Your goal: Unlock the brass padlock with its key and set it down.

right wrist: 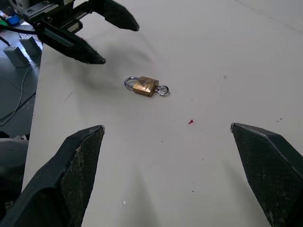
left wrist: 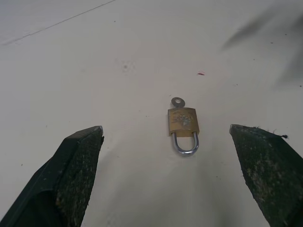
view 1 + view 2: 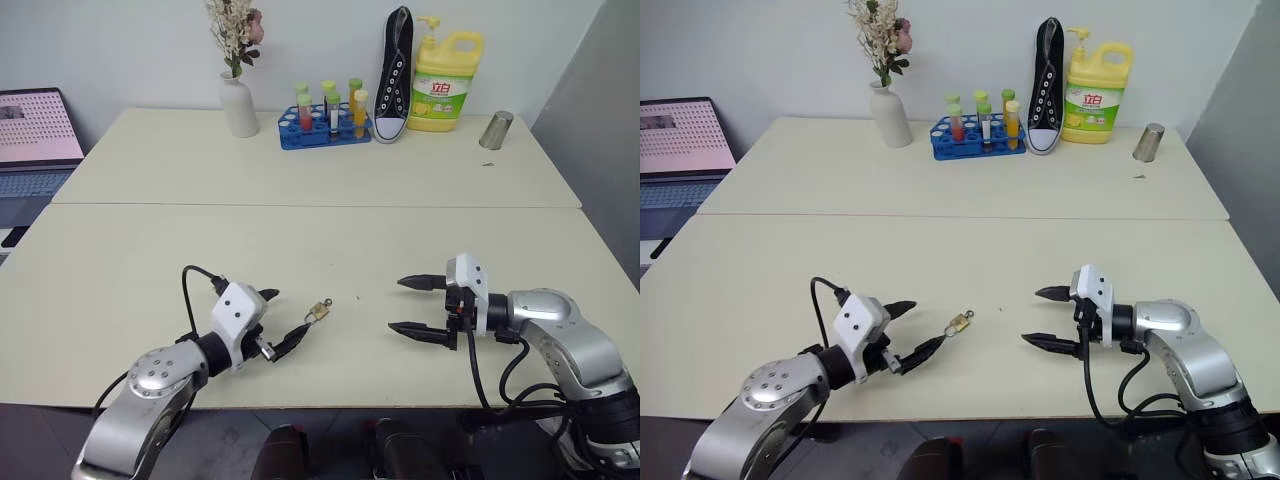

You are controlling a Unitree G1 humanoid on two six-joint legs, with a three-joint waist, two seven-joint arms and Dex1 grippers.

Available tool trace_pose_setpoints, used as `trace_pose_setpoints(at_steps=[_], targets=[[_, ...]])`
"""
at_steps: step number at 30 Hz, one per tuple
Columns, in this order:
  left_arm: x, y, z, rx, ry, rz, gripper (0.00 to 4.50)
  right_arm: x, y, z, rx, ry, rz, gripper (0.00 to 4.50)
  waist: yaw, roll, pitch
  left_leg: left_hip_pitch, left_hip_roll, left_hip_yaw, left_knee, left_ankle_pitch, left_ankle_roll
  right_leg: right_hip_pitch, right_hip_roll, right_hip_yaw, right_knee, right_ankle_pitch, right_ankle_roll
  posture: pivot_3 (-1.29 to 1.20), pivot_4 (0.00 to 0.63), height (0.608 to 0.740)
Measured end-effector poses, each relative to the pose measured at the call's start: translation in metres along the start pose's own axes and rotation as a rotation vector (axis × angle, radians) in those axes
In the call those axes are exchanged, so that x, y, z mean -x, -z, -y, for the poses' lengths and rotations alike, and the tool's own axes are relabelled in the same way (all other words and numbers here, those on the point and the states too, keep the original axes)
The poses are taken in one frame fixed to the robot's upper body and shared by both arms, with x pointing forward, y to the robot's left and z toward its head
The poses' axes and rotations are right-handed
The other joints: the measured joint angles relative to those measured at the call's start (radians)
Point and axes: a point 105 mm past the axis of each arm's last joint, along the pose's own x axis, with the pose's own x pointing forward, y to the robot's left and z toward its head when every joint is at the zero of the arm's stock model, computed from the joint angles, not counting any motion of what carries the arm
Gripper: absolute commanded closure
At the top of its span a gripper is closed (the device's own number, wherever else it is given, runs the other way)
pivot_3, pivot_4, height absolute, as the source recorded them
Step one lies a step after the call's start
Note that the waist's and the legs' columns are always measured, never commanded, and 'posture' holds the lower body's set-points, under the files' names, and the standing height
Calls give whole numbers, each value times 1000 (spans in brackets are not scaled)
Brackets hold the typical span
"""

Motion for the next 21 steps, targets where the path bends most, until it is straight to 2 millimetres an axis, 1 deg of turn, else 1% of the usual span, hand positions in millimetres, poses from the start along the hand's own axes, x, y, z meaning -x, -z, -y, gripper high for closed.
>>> trace_pose_setpoints(at_steps=[2, 4, 8, 13, 17, 20, 21], targets=[[-9, 3, -1, 12, -4, -14, 0, 0, 3, -5, 2, -7, -20, 18, 0, 0, 0, 0, 0, 0, 0, 0, 0, 0, 0, 0, 0, 0, 0, 0, 150, 740], [-18, 12, -1, 18, 3, -56, 0, -2, 3, -7, 4, -3, -28, 18, -1, 0, 0, 0, 0, 0, 0, 0, 0, 0, 0, 0, 0, 0, 0, 0, 150, 740], [-30, 21, 5, 17, 39, -94, 0, -2, 3, -12, 0, 3, -38, 18, -2, 0, 0, 0, 0, 0, 0, 0, 0, 0, 0, 0, 0, 0, 0, 0, 150, 740], [-43, 19, 0, -6, 26, -94, 0, -2, 2, -13, 2, 13, -43, 18, -2, 0, 0, 0, 0, 0, 0, 0, 0, 0, 0, 0, 1, 0, 0, 0, 150, 740], [-53, 16, 2, -13, 31, -88, 0, -2, 2, -16, 2, 10, -45, 18, -1, -1, 0, 0, -1, 0, 0, 0, 0, 0, 0, 0, 0, 0, 0, 0, 150, 740], [-54, 17, 4, -9, 42, -101, 550, -2, 2, -16, 3, 12, -48, 0, -1, 0, -1, 0, -1, 0, 0, 0, 0, 0, 0, 0, 0, 0, 0, 0, 150, 740], [-53, 16, 4, -7, 45, -106, 834, -2, 1, -16, 5, 12, -47, 0, -1, -1, -1, 0, -1, 0, 0, 0, 0, 0, 0, 0, 0, 0, 0, 0, 150, 740]])
